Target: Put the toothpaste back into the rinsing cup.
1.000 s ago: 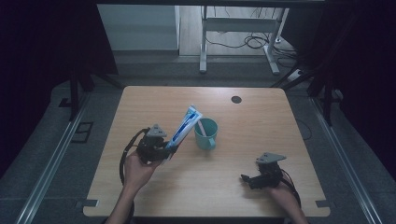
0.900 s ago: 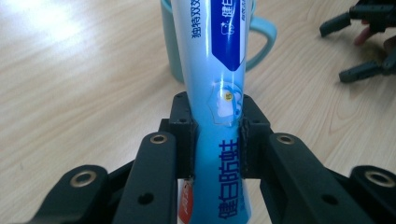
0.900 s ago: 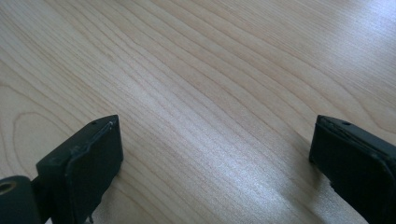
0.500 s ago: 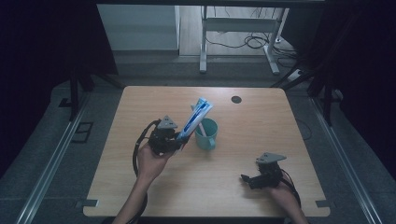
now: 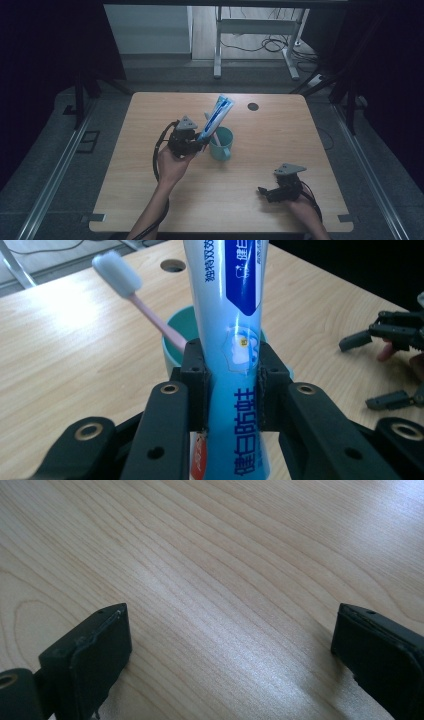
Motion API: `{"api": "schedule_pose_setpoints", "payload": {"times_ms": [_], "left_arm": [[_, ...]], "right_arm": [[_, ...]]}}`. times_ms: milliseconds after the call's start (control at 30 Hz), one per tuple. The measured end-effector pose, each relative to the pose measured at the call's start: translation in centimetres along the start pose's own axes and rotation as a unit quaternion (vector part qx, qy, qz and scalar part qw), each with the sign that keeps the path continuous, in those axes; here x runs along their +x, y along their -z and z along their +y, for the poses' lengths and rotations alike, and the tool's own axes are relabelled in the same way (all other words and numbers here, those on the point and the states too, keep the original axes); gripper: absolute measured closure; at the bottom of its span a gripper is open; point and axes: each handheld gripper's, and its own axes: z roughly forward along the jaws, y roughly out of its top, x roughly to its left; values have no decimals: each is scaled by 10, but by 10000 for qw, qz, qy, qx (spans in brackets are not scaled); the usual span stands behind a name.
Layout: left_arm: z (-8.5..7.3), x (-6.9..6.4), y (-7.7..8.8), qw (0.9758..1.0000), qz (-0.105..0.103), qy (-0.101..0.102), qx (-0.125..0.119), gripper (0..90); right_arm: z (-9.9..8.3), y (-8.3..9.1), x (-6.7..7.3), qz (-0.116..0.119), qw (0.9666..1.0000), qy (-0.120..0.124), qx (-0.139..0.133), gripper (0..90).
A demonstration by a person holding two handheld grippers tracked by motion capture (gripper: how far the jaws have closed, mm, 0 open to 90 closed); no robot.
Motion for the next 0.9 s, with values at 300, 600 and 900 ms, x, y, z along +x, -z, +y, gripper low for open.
{"api": "schedule_pose_setpoints", "payload": {"times_ms": [300,600,900], "left_arm": [[11,1,-13,9996,19,85,-285,723],[24,-1,-25,9988,53,48,-490,722],[29,-3,-42,9978,99,48,-651,722]], "right_arm": [[0,0,0,-1,10000,0,1,26],[0,0,0,-2,10000,0,1,27],[0,0,0,1,10000,4,-2,27]]}}
